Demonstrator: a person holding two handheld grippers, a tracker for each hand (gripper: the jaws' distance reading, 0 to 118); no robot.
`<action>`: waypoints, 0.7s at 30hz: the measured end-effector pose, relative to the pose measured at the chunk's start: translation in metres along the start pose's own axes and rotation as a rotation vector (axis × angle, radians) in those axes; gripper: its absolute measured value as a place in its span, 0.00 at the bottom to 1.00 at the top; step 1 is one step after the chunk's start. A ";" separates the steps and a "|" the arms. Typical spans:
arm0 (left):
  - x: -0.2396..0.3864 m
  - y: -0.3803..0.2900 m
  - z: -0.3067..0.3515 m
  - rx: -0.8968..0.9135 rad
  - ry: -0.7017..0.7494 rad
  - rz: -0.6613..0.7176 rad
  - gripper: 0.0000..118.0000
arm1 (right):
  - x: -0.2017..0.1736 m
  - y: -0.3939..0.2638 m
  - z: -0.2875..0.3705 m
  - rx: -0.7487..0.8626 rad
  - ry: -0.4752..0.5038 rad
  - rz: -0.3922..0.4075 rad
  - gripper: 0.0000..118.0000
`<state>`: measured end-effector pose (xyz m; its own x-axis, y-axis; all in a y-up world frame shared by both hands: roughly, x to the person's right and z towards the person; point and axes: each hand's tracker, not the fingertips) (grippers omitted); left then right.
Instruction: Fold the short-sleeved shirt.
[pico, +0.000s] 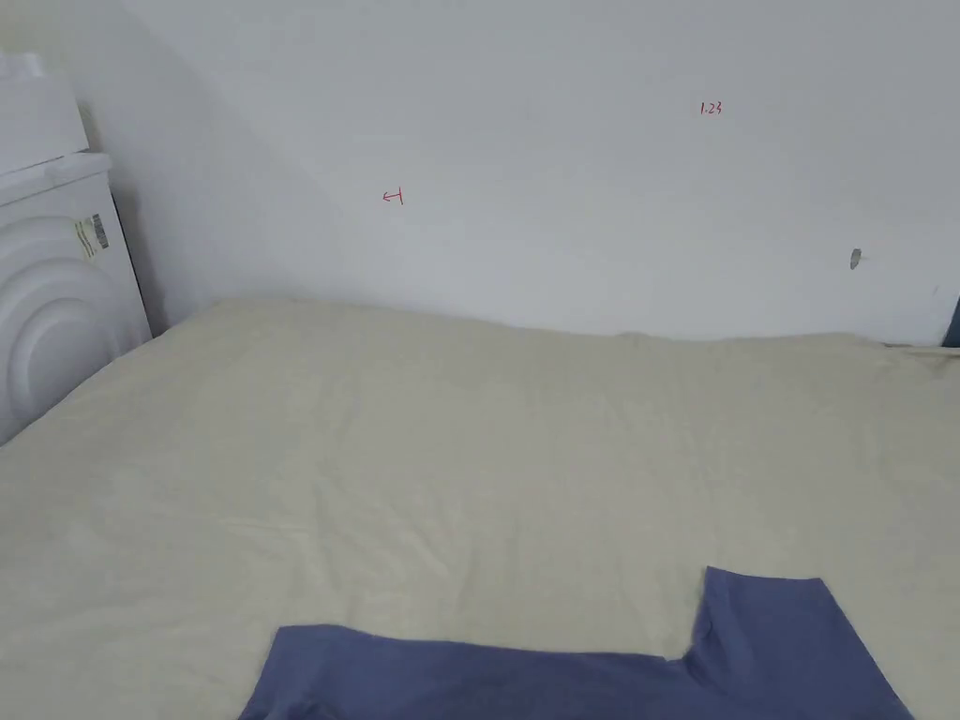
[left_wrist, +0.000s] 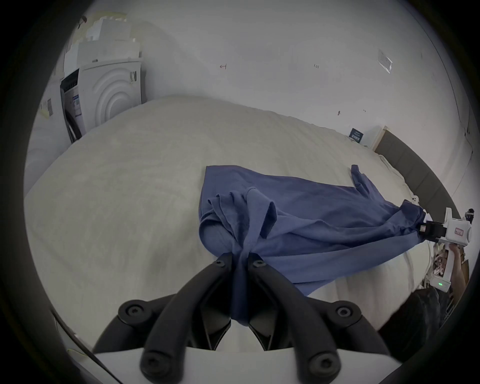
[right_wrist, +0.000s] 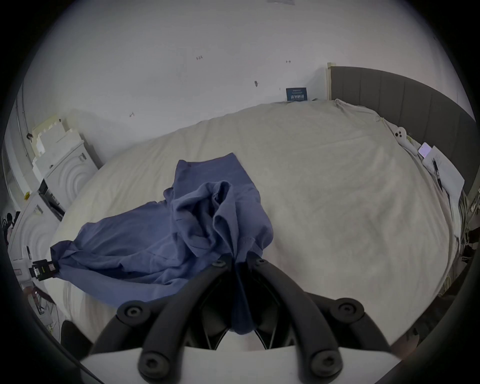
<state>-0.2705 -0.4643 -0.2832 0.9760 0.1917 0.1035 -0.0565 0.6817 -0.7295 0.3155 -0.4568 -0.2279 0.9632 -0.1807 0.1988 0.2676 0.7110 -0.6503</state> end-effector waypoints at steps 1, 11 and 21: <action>-0.001 -0.011 0.007 -0.029 0.001 0.001 0.07 | 0.001 -0.009 0.007 -0.002 -0.007 -0.007 0.05; -0.007 -0.074 0.021 -0.105 0.029 0.041 0.41 | 0.008 -0.073 0.007 -0.091 -0.115 0.097 0.53; 0.045 -0.004 0.189 0.599 0.170 -0.138 0.49 | -0.047 -0.023 0.186 0.688 -0.071 0.253 0.61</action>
<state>-0.2664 -0.3252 -0.1475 0.9997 -0.0072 0.0246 0.0121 0.9783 -0.2070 0.2595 -0.3381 -0.0855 0.9835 0.0735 0.1654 -0.0608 0.9949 -0.0803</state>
